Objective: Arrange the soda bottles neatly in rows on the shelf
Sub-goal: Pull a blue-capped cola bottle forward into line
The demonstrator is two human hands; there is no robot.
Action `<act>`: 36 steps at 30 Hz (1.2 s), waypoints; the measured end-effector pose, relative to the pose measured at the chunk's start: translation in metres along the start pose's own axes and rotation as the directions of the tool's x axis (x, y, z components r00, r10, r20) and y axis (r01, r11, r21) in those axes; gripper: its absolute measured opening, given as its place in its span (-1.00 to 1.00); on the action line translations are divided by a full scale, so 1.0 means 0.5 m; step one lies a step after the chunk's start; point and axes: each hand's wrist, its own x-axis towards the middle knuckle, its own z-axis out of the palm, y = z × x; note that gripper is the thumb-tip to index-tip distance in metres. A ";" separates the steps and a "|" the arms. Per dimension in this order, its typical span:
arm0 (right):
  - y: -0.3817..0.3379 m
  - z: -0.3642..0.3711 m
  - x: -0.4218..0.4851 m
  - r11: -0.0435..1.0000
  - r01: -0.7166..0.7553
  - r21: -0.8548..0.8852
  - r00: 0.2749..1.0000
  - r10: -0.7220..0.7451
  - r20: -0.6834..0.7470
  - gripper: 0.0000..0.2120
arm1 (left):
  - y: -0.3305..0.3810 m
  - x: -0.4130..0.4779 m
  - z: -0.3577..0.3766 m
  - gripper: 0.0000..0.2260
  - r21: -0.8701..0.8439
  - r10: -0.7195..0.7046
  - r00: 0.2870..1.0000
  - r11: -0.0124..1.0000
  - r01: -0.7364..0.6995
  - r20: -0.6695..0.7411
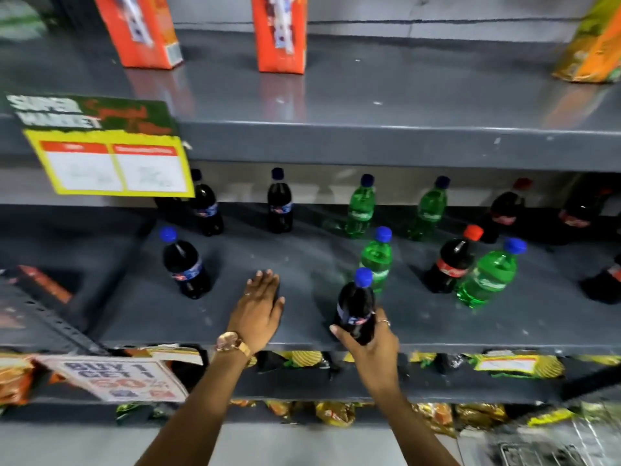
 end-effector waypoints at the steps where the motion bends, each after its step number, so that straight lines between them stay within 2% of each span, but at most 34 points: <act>1: -0.012 0.029 0.006 1.000 0.013 0.001 1.000 -0.013 0.027 -0.56 | 0.001 0.000 0.004 -0.54 -0.009 -0.002 1.000 1.000 0.002 -0.010; 8: -0.064 0.171 0.070 0.996 0.079 -0.044 0.994 -0.075 0.075 -0.49 | -0.023 0.007 0.003 -0.56 -0.038 -0.078 0.995 0.996 0.076 -0.065; 13: -0.068 0.210 0.096 0.998 0.059 -0.036 0.997 -0.058 0.050 -0.42 | -0.028 0.003 0.009 -0.55 -0.001 -0.055 0.995 0.998 0.056 -0.086; 16: -0.058 0.202 0.094 0.996 0.079 -0.043 0.994 -0.075 0.083 -0.37 | -0.027 0.001 0.009 -0.54 0.012 -0.063 0.994 0.998 0.064 -0.094; 21: -0.046 0.196 0.098 0.990 0.106 -0.094 0.992 -0.099 0.075 -0.53 | -0.023 -0.002 0.007 -0.54 0.020 -0.070 0.992 0.997 0.072 -0.104; 32: -0.053 0.214 0.095 0.983 0.129 -0.133 0.989 -0.119 0.083 -0.49 | -0.025 -0.005 0.008 -0.54 0.000 -0.073 0.992 0.997 0.073 -0.100; 34: -0.062 0.211 0.093 0.985 0.128 -0.118 0.987 -0.115 0.114 -0.43 | -0.024 -0.007 0.003 -0.55 -0.036 -0.081 0.991 0.996 0.078 -0.104; 36: -0.070 0.196 0.084 0.993 0.102 -0.056 0.984 -0.092 0.155 -0.27 | -0.017 -0.018 -0.003 -0.58 -0.149 -0.131 0.981 0.983 0.109 -0.147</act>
